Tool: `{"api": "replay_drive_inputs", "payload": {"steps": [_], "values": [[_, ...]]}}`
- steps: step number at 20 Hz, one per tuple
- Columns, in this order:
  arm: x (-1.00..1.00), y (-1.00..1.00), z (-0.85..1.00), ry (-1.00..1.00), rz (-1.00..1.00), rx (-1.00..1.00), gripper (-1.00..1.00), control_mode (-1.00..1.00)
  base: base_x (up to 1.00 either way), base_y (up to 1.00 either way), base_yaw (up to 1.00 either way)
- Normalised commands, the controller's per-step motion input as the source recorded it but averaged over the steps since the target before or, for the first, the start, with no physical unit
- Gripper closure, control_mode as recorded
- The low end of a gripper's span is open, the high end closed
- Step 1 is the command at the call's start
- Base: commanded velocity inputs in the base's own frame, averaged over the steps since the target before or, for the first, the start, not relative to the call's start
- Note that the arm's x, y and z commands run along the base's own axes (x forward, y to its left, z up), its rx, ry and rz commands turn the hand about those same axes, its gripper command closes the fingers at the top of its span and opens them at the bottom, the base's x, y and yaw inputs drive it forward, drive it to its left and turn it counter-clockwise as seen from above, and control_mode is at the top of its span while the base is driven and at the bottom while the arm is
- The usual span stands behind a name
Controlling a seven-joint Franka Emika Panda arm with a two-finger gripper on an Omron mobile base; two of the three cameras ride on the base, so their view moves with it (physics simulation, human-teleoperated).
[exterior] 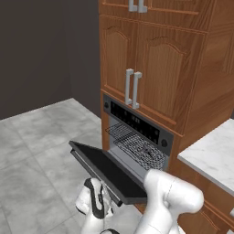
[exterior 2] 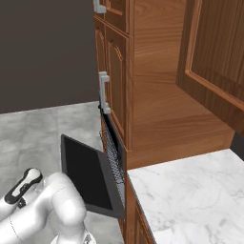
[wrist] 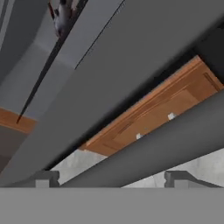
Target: Place the fish on the top rack of the oven, and slide the tray back inside. Close the oven door.
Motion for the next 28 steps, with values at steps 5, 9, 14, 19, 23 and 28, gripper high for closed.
{"api": "replay_drive_inputs", "payload": {"steps": [5, 9, 14, 19, 23, 28], "values": [[0.07, -1.0, 0.45, -0.03, -0.27, -0.25, -1.0, -1.0, 0.0, 0.0, 0.0], [0.03, -1.0, 0.54, 0.0, -0.3, -0.22, -1.0, -1.0, 0.0, 0.0, 0.0], [0.05, -1.0, 0.55, 0.0, -0.31, -0.2, -1.0, -1.0, 0.0, 0.0, 0.0], [0.1, -1.0, 0.51, 0.0, -0.31, -0.18, -1.0, -1.0, 0.0, 0.0, 0.0], [0.07, -1.0, 0.54, 0.0, -0.3, -0.15, -1.0, -1.0, 0.0, 0.0, 0.0], [0.11, -1.0, 0.54, 0.0, -0.3, -0.15, -1.0, -1.0, 0.0, 0.0, 0.0]]}}
